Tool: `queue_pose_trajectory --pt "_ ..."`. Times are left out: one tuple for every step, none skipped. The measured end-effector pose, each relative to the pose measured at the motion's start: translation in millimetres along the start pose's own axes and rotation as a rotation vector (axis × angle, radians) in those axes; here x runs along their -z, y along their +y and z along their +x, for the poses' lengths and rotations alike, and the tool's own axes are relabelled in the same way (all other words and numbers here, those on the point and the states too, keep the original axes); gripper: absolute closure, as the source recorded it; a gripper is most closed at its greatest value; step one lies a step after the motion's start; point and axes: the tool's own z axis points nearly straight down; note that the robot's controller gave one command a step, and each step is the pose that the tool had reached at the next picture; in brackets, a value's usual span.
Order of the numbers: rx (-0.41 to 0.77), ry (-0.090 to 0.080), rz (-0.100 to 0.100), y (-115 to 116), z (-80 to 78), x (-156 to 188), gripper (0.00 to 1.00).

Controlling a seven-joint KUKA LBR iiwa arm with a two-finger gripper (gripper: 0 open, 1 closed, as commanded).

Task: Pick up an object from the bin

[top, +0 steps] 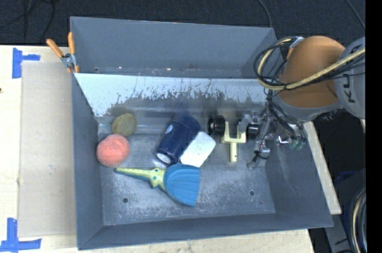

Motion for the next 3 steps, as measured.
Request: queue_pose_trajectory --pt "0.001 0.0 0.0 0 0.0 0 0.0" --pt "-0.236 -0.01 -0.001 -11 -22.7 -44 0.0" --pt "-0.169 -0.011 0.002 -14 -31.0 -64 0.0"
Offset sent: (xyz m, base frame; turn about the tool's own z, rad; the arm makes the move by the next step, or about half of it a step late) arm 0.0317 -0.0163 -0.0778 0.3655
